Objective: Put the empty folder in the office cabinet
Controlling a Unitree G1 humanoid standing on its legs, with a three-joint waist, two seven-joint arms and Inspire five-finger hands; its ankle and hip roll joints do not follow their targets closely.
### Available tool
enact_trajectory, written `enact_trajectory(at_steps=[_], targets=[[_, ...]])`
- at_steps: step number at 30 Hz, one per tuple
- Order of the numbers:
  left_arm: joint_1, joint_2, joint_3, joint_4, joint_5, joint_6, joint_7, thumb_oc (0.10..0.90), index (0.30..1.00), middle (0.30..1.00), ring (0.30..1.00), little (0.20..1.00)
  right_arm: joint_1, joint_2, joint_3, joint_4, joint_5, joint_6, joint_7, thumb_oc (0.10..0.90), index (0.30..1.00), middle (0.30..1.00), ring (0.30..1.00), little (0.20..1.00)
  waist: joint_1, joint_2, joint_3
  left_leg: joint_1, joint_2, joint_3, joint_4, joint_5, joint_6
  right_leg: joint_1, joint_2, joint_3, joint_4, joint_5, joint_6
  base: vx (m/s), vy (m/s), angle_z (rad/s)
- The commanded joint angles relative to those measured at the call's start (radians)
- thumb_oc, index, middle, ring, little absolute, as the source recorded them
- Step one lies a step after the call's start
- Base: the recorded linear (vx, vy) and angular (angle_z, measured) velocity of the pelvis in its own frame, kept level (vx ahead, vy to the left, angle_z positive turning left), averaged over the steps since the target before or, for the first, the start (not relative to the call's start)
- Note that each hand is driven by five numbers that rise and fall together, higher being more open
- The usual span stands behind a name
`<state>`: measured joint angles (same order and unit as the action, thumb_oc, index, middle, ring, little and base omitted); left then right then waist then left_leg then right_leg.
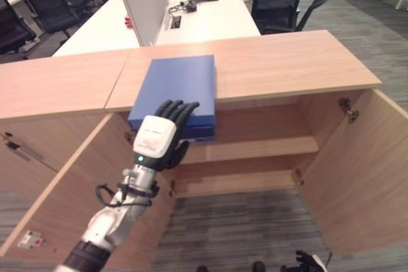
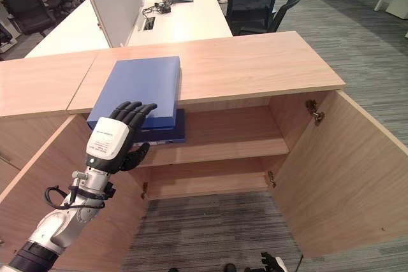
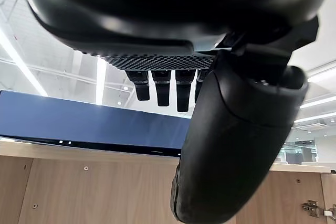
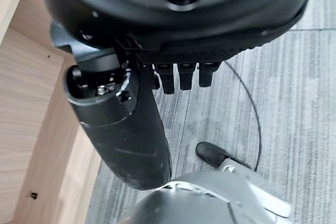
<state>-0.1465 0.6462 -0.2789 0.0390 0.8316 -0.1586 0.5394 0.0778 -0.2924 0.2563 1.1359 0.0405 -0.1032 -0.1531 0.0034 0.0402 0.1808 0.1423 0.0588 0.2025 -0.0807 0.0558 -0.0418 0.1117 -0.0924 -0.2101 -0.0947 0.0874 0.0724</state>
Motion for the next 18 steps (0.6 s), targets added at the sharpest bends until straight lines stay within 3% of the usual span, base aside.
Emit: enact_trajectory(at_steps=[1, 18], targets=[[-0.217, 0.034, 0.016, 0.013, 0.011, 0.023, 0.073, 0.8, 0.9, 0.9, 0.9, 0.9, -0.004, -0.011, 0.033, 0.004, 0.002, -0.007, -0.007, 0.8, 0.9, 0.9, 0.9, 0.9, -0.018, -0.018, 0.004, 0.003, -0.017, -0.04, -0.007, -0.067, -0.035, 0.099, 0.026, -0.037, 0.017, -0.155, 0.062, 0.0, -0.001, -0.07], [-0.303, 0.076, -0.004, 0.111, 0.065, 0.103, 0.101, 0.8, 0.9, 0.9, 0.9, 0.9, -0.012, -0.002, 0.041, 0.024, 0.01, -0.005, 0.0, 0.8, 0.9, 0.9, 0.9, 0.9, -0.023, -0.034, -0.018, 0.016, -0.011, -0.017, -0.007, -0.079, -0.037, 0.099, 0.03, -0.022, 0.007, -0.147, 0.071, 0.0, 0.002, -0.02]])
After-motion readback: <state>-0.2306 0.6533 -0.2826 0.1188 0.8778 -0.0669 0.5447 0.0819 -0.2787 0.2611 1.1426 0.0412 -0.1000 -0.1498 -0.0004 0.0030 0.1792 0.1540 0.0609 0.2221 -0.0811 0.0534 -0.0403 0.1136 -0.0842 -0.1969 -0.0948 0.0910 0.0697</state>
